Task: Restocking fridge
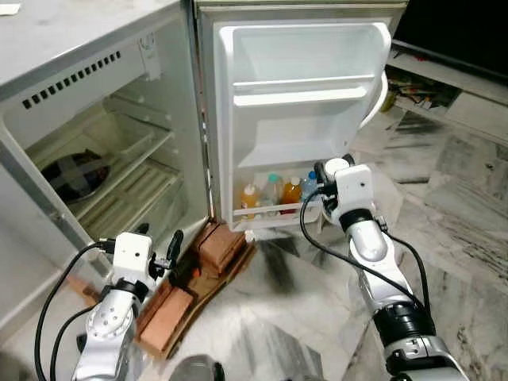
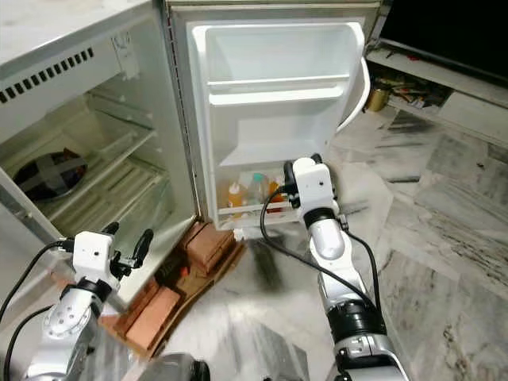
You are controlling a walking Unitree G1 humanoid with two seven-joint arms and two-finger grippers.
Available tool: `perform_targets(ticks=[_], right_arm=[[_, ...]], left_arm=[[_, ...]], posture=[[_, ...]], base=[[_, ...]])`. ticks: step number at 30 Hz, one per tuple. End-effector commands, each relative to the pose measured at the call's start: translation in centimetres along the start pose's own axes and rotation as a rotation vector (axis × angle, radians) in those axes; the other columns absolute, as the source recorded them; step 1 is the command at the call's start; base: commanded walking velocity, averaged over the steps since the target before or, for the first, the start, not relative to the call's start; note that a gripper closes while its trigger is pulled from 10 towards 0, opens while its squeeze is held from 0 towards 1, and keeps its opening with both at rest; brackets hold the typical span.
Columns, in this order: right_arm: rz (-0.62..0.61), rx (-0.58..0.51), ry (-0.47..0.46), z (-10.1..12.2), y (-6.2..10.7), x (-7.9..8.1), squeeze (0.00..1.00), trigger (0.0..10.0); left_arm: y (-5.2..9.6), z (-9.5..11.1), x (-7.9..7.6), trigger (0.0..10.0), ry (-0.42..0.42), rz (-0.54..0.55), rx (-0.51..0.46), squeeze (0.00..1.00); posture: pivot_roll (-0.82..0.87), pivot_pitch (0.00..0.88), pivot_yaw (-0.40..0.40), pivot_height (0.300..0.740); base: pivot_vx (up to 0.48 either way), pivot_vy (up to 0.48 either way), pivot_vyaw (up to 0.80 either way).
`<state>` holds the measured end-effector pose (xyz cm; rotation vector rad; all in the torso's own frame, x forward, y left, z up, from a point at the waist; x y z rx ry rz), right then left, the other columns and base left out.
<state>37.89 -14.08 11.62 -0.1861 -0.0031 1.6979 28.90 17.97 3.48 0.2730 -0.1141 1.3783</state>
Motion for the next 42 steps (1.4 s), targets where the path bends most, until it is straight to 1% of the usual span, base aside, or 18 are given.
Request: perform_targets(ticks=[1,4,6,10,14,16,17,18,20,22,24,27,29,32,34,37,39,42], right_arm=[[0.009,-0.069,0.009,1.9,-0.8,0.4,0.0,10.0],[0.027,-0.084,0.005,2.4,-1.0,0.8,0.0,10.0],[0.04,-0.104,0.03,2.8,-1.1,1.1,0.0,10.0],[0.022,-0.135,0.058,3.7,-1.5,0.9,0.0,10.0],[0.045,-0.218,0.078,6.2,-2.0,1.6,0.0,10.0],[0.059,-0.274,0.084,8.0,-2.3,2.1,0.0,10.0],[0.068,-0.318,0.092,9.4,-2.5,2.4,0.0,10.0],[0.073,-0.34,0.095,10.1,-2.6,2.6,0.0,10.0],[0.082,-0.37,0.093,11.2,-2.6,2.9,0.0,10.0],[0.091,-0.397,0.091,12.1,-2.6,3.1,0.0,10.0],[0.106,-0.409,0.088,12.5,-2.5,3.4,0.0,10.0],[0.122,-0.4,0.091,12.1,-2.2,3.6,0.0,10.0],[0.126,-0.383,0.079,11.7,-2.0,3.7,0.0,10.0],[0.138,-0.375,0.049,11.9,-1.8,4.0,0.0,10.0],[0.135,-0.374,0.013,12.3,-1.8,4.0,0.0,10.0],[0.1,-0.403,-0.037,14.3,-2.4,3.2,0.0,10.0],[0.075,-0.448,-0.025,16.0,-2.9,2.4,0.0,10.0],[0.052,-0.481,0.002,17.2,-3.4,1.5,0.0,10.0]], left_arm=[[-0.2,0.6,0.1,10.0,-0.004,-0.001,-0.021,0.0],[-0.2,0.5,-0.1,10.0,-0.004,-0.007,-0.019,0.0],[-0.2,0.5,-0.3,10.0,-0.007,-0.017,-0.022,0.0],[-0.3,0.7,-0.8,10.0,-0.013,-0.037,-0.027,0.0],[-0.3,0.6,-0.9,10.0,-0.012,-0.042,-0.024,0.0],[-0.3,0.5,-1.0,10.0,-0.012,-0.044,-0.021,0.0],[-0.3,0.5,-1.0,10.0,-0.011,-0.043,-0.019,0.0],[-0.3,0.7,-1.0,10.0,0.004,-0.041,-0.029,0.0],[-0.3,0.8,-1.0,10.0,0.023,-0.037,-0.038,0.0],[-0.3,0.7,-1.1,10.0,0.012,-0.042,-0.03,0.0],[-0.3,0.6,-1.1,10.0,0.007,-0.045,-0.025,0.0],[-0.3,0.5,-1.2,10.0,0.009,-0.046,-0.024,0.0],[-0.3,0.5,-1.2,10.0,0.01,-0.046,-0.024,0.0],[-0.3,0.5,-1.3,10.0,0.011,-0.047,-0.024,0.0],[-0.3,0.5,-1.3,10.0,0.011,-0.049,-0.024,0.0],[-0.3,0.6,-1.3,10.0,0.01,-0.052,-0.025,0.0],[-0.4,0.6,-1.3,10.0,0.007,-0.053,-0.026,0.0],[-0.4,0.6,-1.3,10.0,0.006,-0.05,-0.026,0.0]], posture=[[0.16,0.0,-0.051,0.74],[0.16,0.0,-0.049,0.74],[0.16,0.0,-0.049,0.74],[0.16,0.0,-0.047,0.74],[0.16,0.0,-0.045,0.74],[0.16,0.0,-0.045,0.74],[0.16,0.0,-0.043,0.74],[0.16,0.0,-0.044,0.74],[0.16,0.0,-0.044,0.74],[0.17,0.0,-0.045,0.74],[0.17,0.0,-0.046,0.74],[0.17,0.0,-0.047,0.74],[0.17,0.0,-0.046,0.74],[0.17,0.0,-0.043,0.74],[0.16,0.0,-0.041,0.74],[0.16,0.0,-0.039,0.74],[0.16,0.0,-0.042,0.74],[0.16,0.0,-0.043,0.74]], base=[[0.472,0.0,0.0],[0.477,0.0,0.0],[0.48,0.0,0.0],[0.48,0.0,0.0],[0.48,0.0,0.0],[0.48,0.0,0.0],[0.45,0.0,0.0],[0.0,0.0,0.0],[0.0,0.0,0.0],[0.0,0.0,0.0],[0.0,0.0,0.0],[0.0,0.0,0.0],[0.0,0.0,0.0],[0.0,0.0,0.0],[0.0,0.0,0.0],[0.0,0.0,0.0],[0.0,0.0,0.0],[0.0,0.0,0.0]])
Point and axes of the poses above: a point about 5 cm out from each wrist's last joint towards the gripper, its own y axis pointing back from the gripper into the wrist, its own z axis along the axis of the wrist's last joint, x = y × z, the point moved 6 cm from there along -y, pointing out of the wrist towards the gripper, and after that the axes turned 9 degrees about -y, right-handed, at the moved point
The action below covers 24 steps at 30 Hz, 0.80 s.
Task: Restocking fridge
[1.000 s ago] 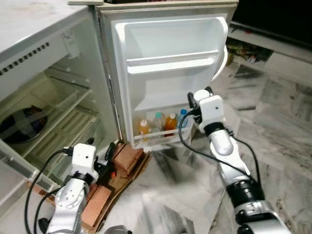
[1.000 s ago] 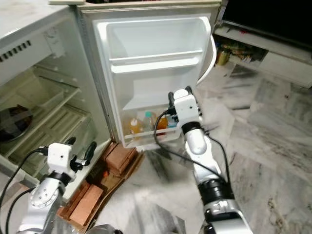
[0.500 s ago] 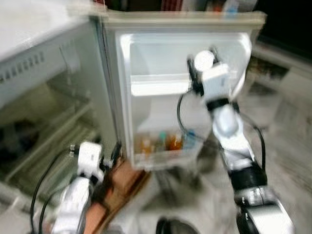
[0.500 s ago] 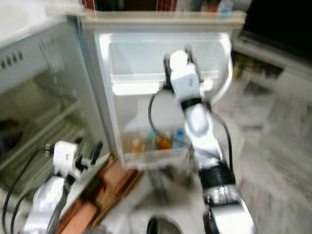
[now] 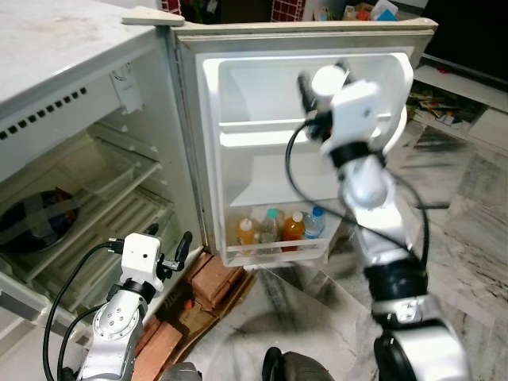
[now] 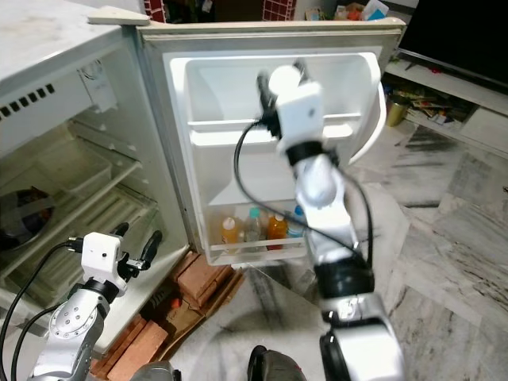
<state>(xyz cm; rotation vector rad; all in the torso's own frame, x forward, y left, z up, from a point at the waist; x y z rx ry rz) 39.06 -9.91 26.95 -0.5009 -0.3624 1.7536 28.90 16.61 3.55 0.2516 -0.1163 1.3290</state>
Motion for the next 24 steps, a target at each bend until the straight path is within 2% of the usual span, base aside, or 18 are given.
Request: perform_targets(ticks=[1,5,8,11,17,21,24], right_arm=[[-0.021,-0.07,0.031,1.9,-1.0,-1.0,0.0,10.0],[-0.042,-0.076,0.079,1.9,-2.7,-2.5,0.0,10.0],[-0.041,-0.078,0.101,1.8,-3.7,-2.9,0.0,10.0],[-0.046,-0.012,0.149,-0.2,-4.4,-3.5,0.0,10.0],[-0.087,0.09,0.157,-2.9,-4.2,-4.7,0.0,10.0],[-0.189,0.262,0.126,-6.7,-2.8,-7.0,0.0,10.0],[-0.206,0.264,0.139,-6.8,-2.7,-7.4,0.0,10.0]], left_arm=[[-0.1,0.2,0.0,10.0,-0.001,-0.001,-0.005,0.0],[0.0,0.2,-0.2,10.0,0.001,-0.003,-0.005,0.0],[0.1,0.1,-0.2,10.0,0.006,-0.001,0.003,0.0],[0.5,-0.2,-0.1,10.0,0.006,0.009,0.013,0.0],[0.8,-0.1,-0.3,10.0,0.022,-0.003,0.011,0.0],[1.2,-0.1,-0.1,10.0,0.015,0.011,0.014,0.0],[1.6,-0.3,0.0,10.0,0.016,0.024,0.021,0.0]], posture=[[0.17,0.0,-0.043,0.74],[0.17,0.0,-0.044,0.74],[0.19,0.0,-0.042,0.74],[0.2,0.0,-0.044,0.74],[0.22,0.0,-0.051,0.74],[0.25,0.0,-0.063,0.74],[0.25,0.0,-0.062,0.74]], base=[[0.0,0.0,0.0],[0.0,0.0,0.0],[0.0,0.0,0.0],[0.0,0.0,0.0],[0.0,0.0,0.0],[0.0,0.0,0.0],[0.0,0.0,0.0]])
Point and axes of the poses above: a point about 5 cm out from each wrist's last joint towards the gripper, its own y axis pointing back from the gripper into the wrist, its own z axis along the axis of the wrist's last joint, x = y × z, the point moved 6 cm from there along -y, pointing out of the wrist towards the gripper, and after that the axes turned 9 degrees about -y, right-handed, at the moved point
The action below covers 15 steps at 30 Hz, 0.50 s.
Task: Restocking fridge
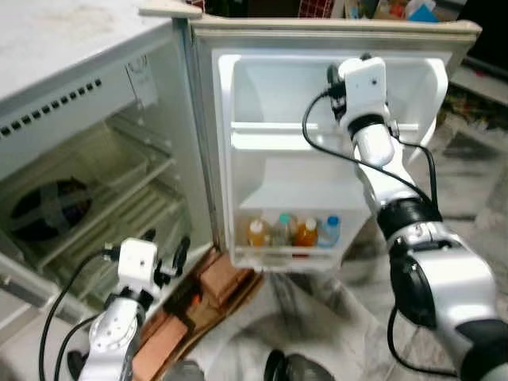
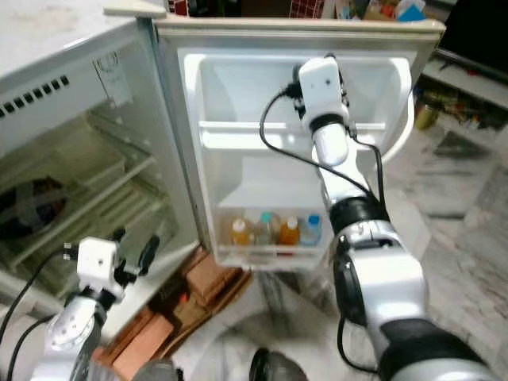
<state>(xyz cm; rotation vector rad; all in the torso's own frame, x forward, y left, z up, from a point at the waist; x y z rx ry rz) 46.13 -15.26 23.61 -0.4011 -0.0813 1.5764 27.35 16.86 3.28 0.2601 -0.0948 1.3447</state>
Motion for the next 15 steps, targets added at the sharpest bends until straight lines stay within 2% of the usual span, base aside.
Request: perform_targets(ticks=[1,6,7,9,10,11,15], right_arm=[[-0.051,0.019,-0.002,-0.4,0.0,-1.4,0.0,10.0],[-0.098,0.038,0.013,-1.1,0.3,-2.7,0.0,10.0],[-0.134,0.055,0.011,-1.6,0.5,-3.6,0.0,10.0],[-0.164,0.069,0.002,-2.0,0.7,-4.3,0.0,10.0],[-0.207,0.081,-0.005,-2.3,1.0,-5.7,0.0,10.0],[-0.207,0.081,-0.005,-2.3,1.0,-5.7,0.0,10.0],[-0.272,0.094,-0.025,-2.6,1.3,-7.5,0.0,10.0]], left_arm=[[0.2,0.1,0.2,10.0,0.004,0.012,0.003,0.0],[0.4,0.1,0.2,10.0,0.001,0.009,0.009,0.0],[0.4,0.0,0.3,10.0,-0.003,0.01,0.012,0.0],[0.4,0.1,0.4,10.0,-0.005,0.009,0.013,0.0],[0.4,0.0,0.3,10.0,-0.009,0.002,0.016,0.0],[0.4,0.0,0.3,10.0,-0.009,0.002,0.016,0.0],[0.3,0.0,0.3,10.0,-0.017,-0.005,0.02,0.0]], posture=[[0.25,0.0,-0.062,0.74],[0.25,0.0,-0.056,0.74],[0.25,0.0,-0.049,0.74],[0.24,0.0,-0.046,0.74],[0.24,0.0,-0.043,0.74],[0.24,0.0,-0.043,0.74],[0.23,0.0,-0.032,0.74]], base=[[0.0,0.0,0.0],[0.0,0.0,0.0],[0.0,0.0,0.0],[0.0,0.0,0.0],[0.0,0.0,0.0],[0.0,0.0,0.0],[0.0,0.0,0.0]])
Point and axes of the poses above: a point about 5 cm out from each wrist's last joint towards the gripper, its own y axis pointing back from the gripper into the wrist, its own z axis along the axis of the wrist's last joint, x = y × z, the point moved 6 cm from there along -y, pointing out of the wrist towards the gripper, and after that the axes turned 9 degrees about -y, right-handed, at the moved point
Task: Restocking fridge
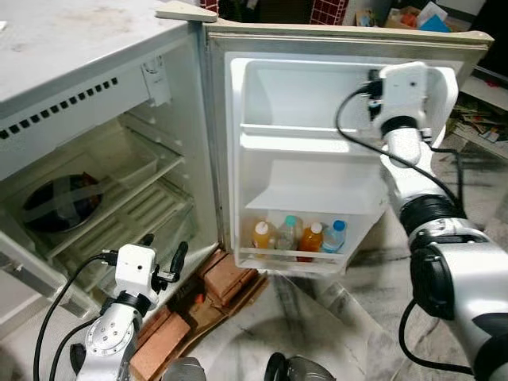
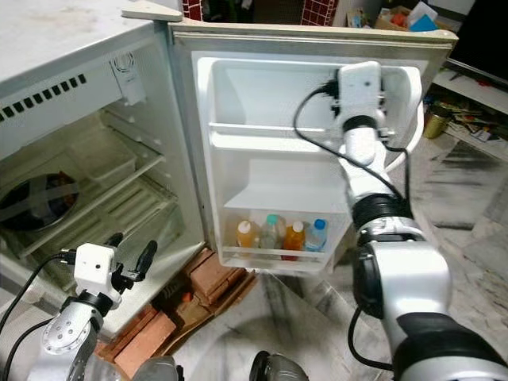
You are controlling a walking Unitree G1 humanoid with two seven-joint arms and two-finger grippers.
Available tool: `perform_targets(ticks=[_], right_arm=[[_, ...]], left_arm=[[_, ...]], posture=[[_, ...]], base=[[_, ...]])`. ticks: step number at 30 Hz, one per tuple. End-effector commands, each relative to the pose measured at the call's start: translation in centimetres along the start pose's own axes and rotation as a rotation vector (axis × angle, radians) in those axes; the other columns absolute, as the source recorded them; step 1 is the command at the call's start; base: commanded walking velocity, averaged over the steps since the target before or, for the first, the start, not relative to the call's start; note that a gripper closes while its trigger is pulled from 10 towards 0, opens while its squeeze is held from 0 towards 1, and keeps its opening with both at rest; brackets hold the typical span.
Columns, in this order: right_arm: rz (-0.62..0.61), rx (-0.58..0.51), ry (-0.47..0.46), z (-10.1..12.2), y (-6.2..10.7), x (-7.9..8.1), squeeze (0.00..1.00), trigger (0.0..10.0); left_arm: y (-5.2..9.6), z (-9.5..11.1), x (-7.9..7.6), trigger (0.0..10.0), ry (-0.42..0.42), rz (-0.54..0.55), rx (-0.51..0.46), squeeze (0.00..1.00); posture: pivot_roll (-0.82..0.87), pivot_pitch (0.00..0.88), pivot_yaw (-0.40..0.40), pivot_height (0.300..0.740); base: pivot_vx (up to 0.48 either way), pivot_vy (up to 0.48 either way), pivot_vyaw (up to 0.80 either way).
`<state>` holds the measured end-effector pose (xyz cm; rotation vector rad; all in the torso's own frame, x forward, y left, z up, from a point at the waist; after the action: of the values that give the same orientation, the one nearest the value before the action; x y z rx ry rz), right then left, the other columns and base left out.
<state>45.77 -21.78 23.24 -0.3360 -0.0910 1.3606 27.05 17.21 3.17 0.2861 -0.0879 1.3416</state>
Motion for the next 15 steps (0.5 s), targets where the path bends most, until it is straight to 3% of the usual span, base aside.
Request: perform_targets(ticks=[1,3,4,5,6,13,15], right_arm=[[-0.068,0.057,-0.028,-1.2,0.2,-1.7,0.0,10.0],[-0.079,0.064,-0.045,-1.3,0.1,-2.0,0.0,10.0],[-0.094,0.076,-0.074,-1.4,0.1,-2.3,0.69,10.0],[-0.1,0.08,-0.085,-1.5,0.1,-2.3,0.69,10.0],[-0.103,0.083,-0.099,-1.5,0.1,-2.4,1.0,10.0],[-0.104,0.071,-0.127,-1.0,-0.2,-2.1,1.0,10.0],[-0.088,0.023,-0.098,0.4,-0.7,-2.1,1.0,10.0]], left_arm=[[-0.2,0.3,0.1,10.0,-0.009,-0.005,-0.002,0.0],[-0.3,0.4,0.0,10.0,-0.015,-0.011,-0.003,0.0],[-0.4,0.4,0.0,10.0,-0.019,-0.016,-0.004,0.0],[-0.4,0.5,0.0,10.0,-0.02,-0.016,-0.004,0.0],[-0.4,0.5,0.0,10.0,-0.02,-0.017,-0.003,0.0],[-0.4,0.4,-0.2,10.0,-0.015,-0.033,0.004,0.0],[-0.4,0.3,0.0,10.0,-0.023,-0.027,0.009,0.0]], posture=[[0.23,0.0,-0.029,0.74],[0.23,0.0,-0.026,0.74],[0.23,0.0,-0.023,0.74],[0.23,0.0,-0.023,0.74],[0.23,0.0,-0.022,0.74],[0.24,0.0,-0.018,0.74],[0.24,0.0,-0.016,0.74]], base=[[0.0,0.0,0.0],[0.0,0.0,0.0],[0.0,0.0,0.0],[0.0,0.0,0.0],[0.0,0.0,0.0],[0.0,0.0,0.0],[0.0,0.0,0.0]])
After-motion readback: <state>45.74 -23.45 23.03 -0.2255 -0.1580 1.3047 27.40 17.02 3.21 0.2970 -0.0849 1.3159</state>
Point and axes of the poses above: a point about 5 cm out from each wrist's last joint towards the gripper, its own y axis pointing back from the gripper into the wrist, its own z axis along the axis of the wrist's last joint, x = y × z, the point moved 6 cm from there along -y, pointing out of the wrist towards the gripper, and after that the axes turned 9 degrees about -y, right-handed, at the moved point
